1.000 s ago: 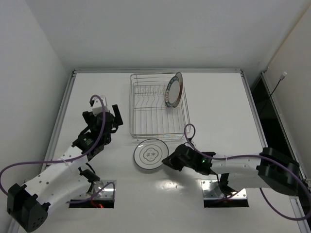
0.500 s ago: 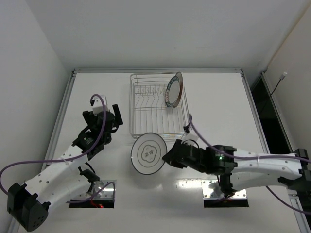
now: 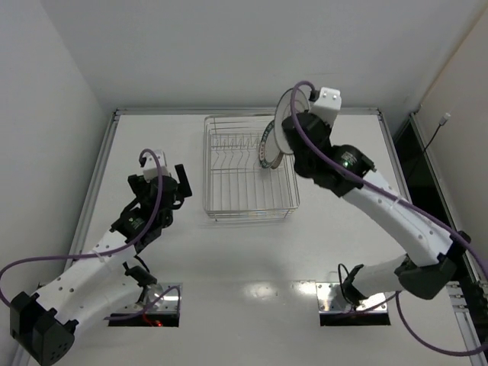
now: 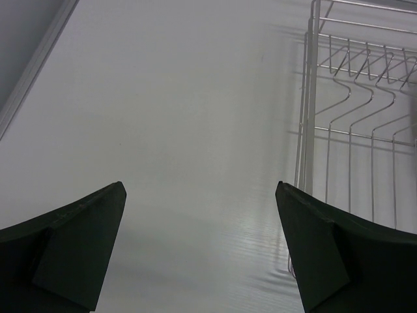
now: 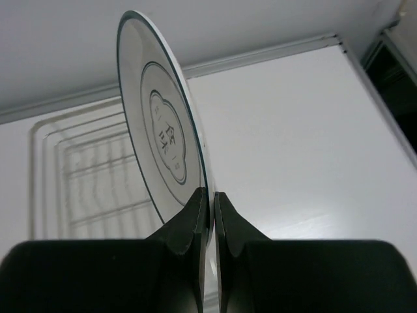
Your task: Load the plates into the dish rack
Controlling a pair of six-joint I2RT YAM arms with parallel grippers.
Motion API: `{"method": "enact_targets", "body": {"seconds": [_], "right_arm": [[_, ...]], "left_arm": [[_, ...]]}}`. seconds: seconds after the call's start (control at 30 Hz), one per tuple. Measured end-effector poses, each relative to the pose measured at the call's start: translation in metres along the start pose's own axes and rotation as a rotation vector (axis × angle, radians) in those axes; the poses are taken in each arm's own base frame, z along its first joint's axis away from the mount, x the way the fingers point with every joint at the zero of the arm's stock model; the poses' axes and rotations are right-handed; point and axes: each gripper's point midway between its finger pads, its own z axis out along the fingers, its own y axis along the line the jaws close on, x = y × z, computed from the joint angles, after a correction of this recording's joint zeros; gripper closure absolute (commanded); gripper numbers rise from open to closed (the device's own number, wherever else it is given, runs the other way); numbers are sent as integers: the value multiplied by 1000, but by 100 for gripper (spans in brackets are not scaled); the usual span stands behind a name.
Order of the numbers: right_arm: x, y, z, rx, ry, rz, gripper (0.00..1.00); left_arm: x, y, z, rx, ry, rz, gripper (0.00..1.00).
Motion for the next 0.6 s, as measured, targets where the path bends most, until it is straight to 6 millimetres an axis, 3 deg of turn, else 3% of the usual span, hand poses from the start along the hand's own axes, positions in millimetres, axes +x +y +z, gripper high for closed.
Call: {"method": "enact_targets", "body": {"seconds": [0.07,0.13,0.3,0.5,0.6], "right_arm": [[-7,-12,34,48,-6,-40,100],[-8,-11,66,46,-5,-84,100],[25,24,126,-76,52,-187,100],[84,50,163,-155,164,-262,100],[102,54,172,-149,190,-278,100]], "left_arm": [[5,-2,2,1,16,14,0],[10,-5,6,3,37,31,0],[16,-8,8,8,60,48,0],[16,-8,9,7,61,49,0],[16,-8,9,7,61,49,0]]}}
